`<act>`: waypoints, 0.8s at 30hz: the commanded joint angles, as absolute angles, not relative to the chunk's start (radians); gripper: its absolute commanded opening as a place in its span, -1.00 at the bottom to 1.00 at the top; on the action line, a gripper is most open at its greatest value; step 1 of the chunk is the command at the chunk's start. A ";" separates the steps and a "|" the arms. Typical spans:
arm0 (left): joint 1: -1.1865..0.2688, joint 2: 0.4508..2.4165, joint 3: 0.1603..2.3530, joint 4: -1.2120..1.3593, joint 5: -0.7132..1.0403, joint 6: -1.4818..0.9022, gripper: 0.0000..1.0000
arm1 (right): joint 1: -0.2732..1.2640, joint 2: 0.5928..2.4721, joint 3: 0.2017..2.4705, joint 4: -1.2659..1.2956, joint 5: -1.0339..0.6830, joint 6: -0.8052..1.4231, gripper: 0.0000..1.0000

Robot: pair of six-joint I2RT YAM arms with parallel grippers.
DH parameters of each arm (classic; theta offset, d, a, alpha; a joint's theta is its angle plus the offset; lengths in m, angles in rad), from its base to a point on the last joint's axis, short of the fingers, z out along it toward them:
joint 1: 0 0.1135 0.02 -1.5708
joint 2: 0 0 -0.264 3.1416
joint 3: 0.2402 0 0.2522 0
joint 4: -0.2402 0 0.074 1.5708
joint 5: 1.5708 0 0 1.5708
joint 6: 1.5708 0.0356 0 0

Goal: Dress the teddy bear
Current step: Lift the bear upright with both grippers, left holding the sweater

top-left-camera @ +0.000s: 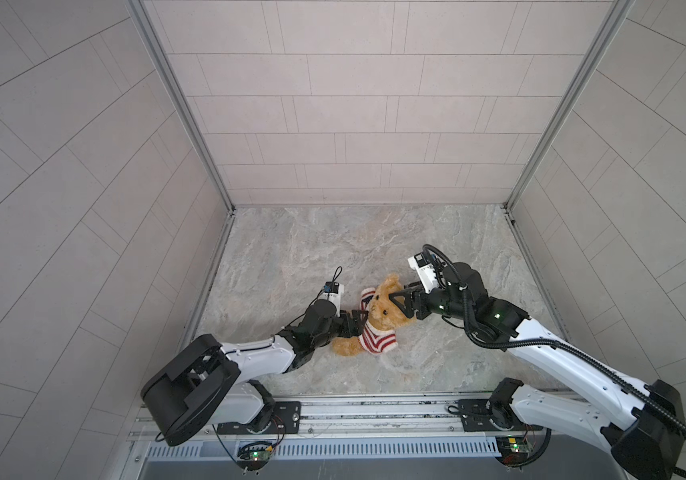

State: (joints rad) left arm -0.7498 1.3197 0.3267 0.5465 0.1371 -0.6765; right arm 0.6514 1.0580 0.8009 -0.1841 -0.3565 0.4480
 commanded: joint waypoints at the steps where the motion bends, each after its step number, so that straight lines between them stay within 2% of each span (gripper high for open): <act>1: -0.765 1.350 0.289 0.467 0.159 -0.694 0.76 | 0.643 1.109 0.822 -0.196 -0.351 0.434 0.39; 8: -0.765 1.338 0.262 0.499 0.160 -0.701 0.77 | 0.643 1.169 0.810 -0.192 -0.371 0.439 0.25; 15: -0.765 1.319 0.273 0.478 0.163 -0.699 0.77 | 0.643 1.169 0.793 -0.187 -0.368 0.435 -0.22; 24: -0.765 1.265 0.284 0.409 0.144 -0.689 0.78 | 0.643 1.165 0.789 -0.181 -0.374 0.416 -0.68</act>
State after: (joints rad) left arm -0.7559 1.2697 0.3004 0.5323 0.1341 -0.6838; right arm 0.6422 1.1706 0.7990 -0.1818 -0.3691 0.4248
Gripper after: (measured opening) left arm 0.887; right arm 0.178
